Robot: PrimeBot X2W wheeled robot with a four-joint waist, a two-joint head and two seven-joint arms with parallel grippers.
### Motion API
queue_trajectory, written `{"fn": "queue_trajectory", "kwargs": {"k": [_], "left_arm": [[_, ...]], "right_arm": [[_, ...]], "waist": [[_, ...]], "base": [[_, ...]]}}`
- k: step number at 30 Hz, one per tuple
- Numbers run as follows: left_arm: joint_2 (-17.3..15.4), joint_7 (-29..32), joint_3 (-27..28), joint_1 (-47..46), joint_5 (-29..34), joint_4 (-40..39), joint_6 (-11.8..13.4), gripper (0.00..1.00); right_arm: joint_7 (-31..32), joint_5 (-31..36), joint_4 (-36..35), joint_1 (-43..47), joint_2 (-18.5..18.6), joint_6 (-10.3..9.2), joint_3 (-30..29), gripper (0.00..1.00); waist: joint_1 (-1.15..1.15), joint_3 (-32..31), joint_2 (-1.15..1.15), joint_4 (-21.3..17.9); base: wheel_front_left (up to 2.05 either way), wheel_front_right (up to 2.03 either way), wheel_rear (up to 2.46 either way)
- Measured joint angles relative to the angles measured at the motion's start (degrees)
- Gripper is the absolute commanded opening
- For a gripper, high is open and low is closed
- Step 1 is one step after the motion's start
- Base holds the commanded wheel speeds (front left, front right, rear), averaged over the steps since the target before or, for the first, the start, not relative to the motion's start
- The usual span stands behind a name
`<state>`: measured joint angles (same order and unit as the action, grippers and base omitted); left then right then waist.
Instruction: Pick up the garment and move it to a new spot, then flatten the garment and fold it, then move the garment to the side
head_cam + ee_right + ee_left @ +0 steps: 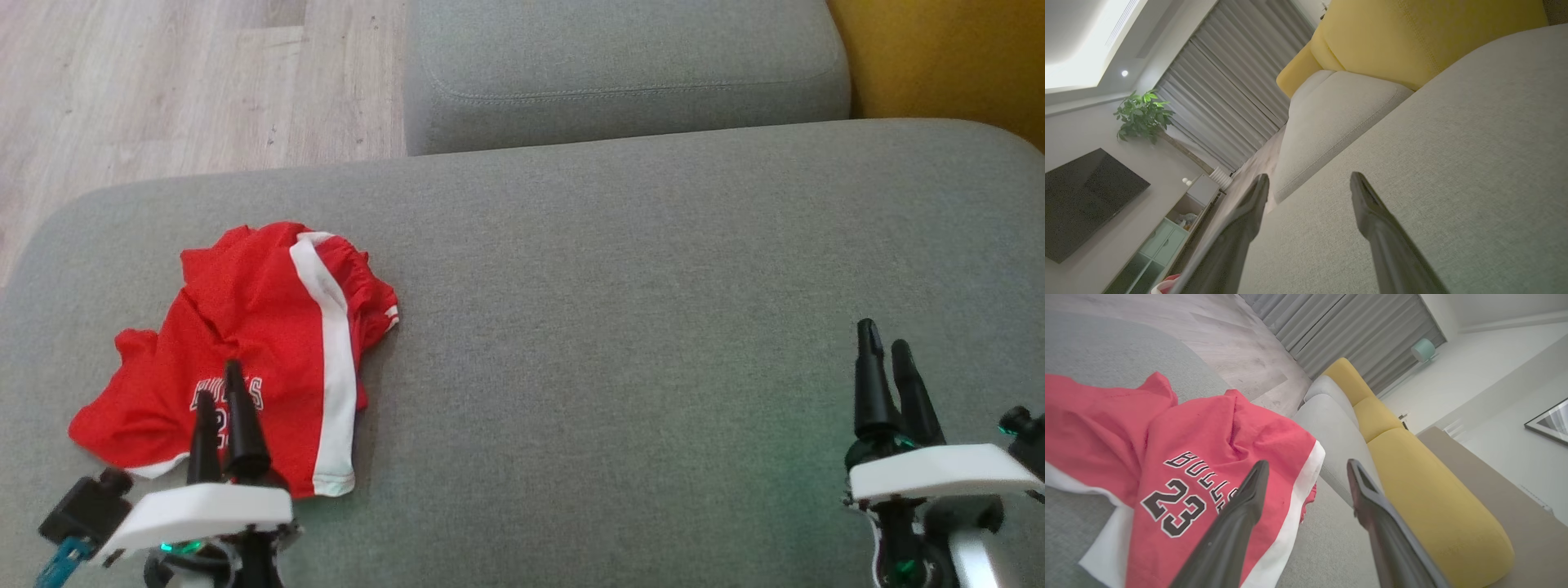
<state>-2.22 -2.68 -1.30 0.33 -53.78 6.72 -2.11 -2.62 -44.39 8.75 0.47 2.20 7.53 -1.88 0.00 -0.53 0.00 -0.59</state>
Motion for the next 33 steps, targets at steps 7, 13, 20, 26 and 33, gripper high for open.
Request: {"fn": "queue_trajectory", "kwargs": {"k": [7,13,20,26,33], "left_arm": [[-0.27,-1.21,-2.98,-0.01,8.15,0.40,0.20,1.00],[-1.89,-2.47,-6.69,-0.01,15.03,0.63,1.94,1.00],[-4.39,-3.56,-11.59,-0.12,21.63,2.18,4.17,1.00],[-5.59,-4.58,-14.77,-0.73,25.75,2.19,5.73,1.00],[-7.03,-5.92,-17.74,-1.45,30.04,1.68,8.21,1.00]], "right_arm": [[-1.33,8.36,0.05,0.01,0.01,0.00,1.62,1.00],[-2.46,15.46,-0.16,0.01,0.02,0.00,2.65,1.00],[-3.53,23.25,-0.18,0.01,0.04,0.00,3.90,1.00],[-4.72,28.56,-0.85,0.01,0.04,0.00,4.65,1.00],[-5.97,34.48,-1.70,0.01,0.07,0.00,5.24,1.00]], "waist": [[0.00,-0.05,0.00,0.00],[0.00,-0.12,0.00,0.00],[0.00,-0.17,0.00,-0.28],[0.00,-0.19,0.00,-0.57],[0.00,-0.30,0.00,-0.76]], "base": [[0.00,0.00,0.00],[0.00,0.00,0.00],[0.00,0.00,0.00],[0.00,0.00,0.00],[0.00,0.00,0.00]]}}
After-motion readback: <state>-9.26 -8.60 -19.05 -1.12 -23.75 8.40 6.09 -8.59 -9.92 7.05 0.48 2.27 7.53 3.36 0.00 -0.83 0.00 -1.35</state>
